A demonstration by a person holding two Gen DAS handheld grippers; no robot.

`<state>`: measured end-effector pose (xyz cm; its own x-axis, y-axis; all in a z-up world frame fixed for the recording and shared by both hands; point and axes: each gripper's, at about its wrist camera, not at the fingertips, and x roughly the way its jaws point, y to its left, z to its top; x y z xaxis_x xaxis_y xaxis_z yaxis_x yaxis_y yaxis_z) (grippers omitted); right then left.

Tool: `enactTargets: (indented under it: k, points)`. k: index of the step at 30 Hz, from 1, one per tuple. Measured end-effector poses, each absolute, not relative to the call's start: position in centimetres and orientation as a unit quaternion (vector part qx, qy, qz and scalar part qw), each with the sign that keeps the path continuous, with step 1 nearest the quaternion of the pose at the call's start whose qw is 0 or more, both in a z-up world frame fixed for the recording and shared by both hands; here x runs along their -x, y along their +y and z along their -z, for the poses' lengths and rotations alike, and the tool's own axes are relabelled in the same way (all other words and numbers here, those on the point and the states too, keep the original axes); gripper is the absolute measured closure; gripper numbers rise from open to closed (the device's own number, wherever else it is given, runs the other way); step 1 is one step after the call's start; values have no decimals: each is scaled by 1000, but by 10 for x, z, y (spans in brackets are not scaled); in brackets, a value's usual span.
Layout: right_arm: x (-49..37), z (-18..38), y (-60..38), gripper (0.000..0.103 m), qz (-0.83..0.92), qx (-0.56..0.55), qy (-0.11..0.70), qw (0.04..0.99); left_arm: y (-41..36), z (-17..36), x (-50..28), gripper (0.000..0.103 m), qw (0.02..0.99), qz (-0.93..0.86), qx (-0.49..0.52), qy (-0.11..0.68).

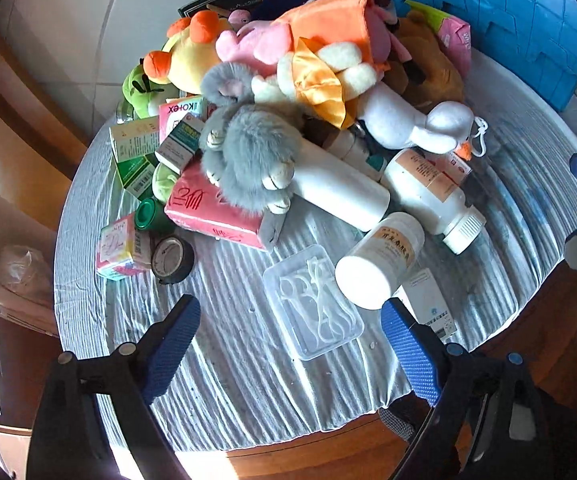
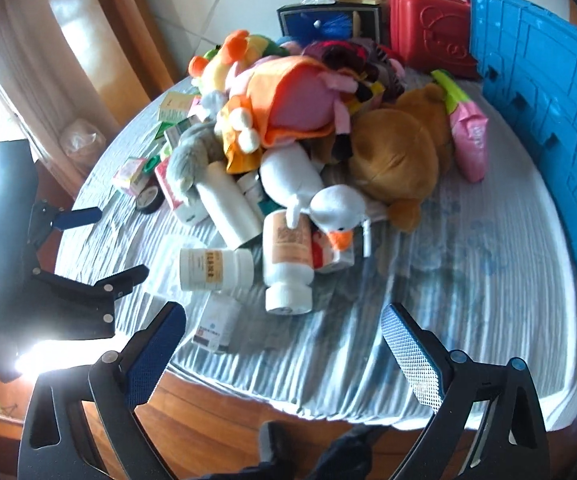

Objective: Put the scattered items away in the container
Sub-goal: 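Move both open tools back to the heap on the table, then grasp the clear floss-pick box with the left tool while the right tool grasps a white medicine box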

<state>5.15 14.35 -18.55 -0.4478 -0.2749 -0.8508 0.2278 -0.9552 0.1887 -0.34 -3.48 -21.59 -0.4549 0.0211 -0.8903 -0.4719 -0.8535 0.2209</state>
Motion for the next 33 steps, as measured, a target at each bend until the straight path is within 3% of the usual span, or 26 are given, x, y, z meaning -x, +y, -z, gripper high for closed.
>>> enactTargets:
  k: [9,19,24,31,33]
  points:
    - [-49,243,94,23,813,-550,-26,187,-43,256,14,10,142,-808,539,189]
    - [-43,277,82,31,796,-574,-28,188,-37,287,27,11,139,-794,556,201]
    - [-33,287,72,37,793,-579,-27,187,-54,291,31,42,120,-796,563,190]
    - [-28,300,57,61,791,-586,-1,178,-65,290,27,43,134,-803,555,173]
    - [-28,300,57,63,791,-586,0,178,-65,289,26,43,134,-806,551,172]
